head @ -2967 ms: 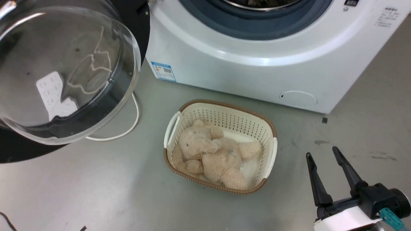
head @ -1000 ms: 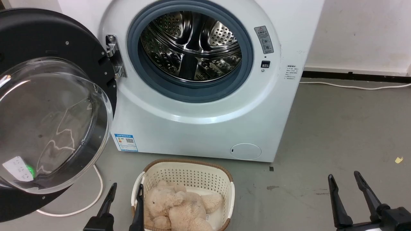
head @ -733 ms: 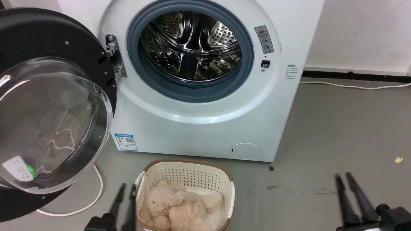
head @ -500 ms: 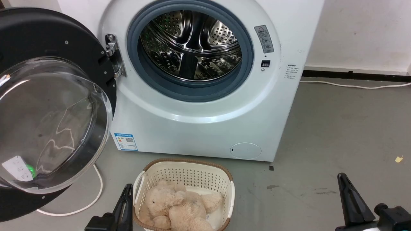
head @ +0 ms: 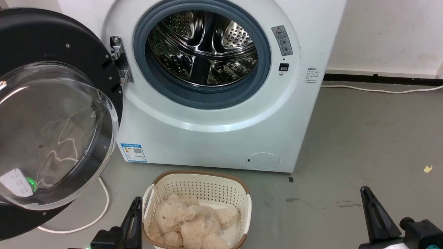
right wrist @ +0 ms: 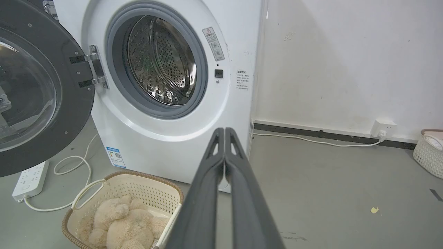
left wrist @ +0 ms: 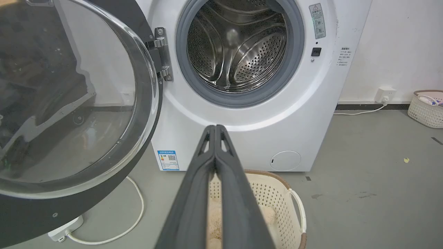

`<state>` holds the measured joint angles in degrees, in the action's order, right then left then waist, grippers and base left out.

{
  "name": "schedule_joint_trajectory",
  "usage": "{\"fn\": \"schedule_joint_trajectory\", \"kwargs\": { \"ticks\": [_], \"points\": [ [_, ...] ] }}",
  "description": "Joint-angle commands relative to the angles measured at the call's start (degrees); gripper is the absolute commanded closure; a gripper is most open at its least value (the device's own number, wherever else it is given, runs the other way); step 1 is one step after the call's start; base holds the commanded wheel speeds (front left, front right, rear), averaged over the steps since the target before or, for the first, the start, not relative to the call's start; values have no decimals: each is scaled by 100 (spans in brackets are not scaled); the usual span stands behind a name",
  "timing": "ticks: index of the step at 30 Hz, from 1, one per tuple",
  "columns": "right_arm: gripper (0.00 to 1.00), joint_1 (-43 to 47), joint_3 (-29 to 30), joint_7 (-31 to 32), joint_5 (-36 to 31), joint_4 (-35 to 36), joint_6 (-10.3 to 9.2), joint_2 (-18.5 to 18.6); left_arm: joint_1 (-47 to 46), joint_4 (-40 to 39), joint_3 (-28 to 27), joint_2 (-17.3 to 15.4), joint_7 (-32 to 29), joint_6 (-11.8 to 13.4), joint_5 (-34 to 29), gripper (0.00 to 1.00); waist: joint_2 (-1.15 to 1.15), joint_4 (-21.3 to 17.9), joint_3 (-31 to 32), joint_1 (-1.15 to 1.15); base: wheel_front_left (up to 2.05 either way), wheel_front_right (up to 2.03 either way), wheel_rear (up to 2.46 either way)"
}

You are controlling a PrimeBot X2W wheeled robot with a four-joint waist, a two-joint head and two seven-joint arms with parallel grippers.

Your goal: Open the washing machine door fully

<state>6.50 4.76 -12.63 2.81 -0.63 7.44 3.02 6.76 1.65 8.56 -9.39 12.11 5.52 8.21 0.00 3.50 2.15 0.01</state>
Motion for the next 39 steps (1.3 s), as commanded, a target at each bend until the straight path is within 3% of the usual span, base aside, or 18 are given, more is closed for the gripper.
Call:
{"fn": "schedule_joint_trajectory", "kwargs": {
  "ticks": [1,39],
  "points": [
    [100,-89,-25,54,-37,10,1,-2,-93,-21,-32,50,-45,-25,-44,100,0,-6,-4,0,0,0,0],
    [100,-301,-196,511,-129,30,2,-7,-313,-76,-344,277,-486,-224,-338,100,0,-136,-84,0,0,0,0]
  ]
}}
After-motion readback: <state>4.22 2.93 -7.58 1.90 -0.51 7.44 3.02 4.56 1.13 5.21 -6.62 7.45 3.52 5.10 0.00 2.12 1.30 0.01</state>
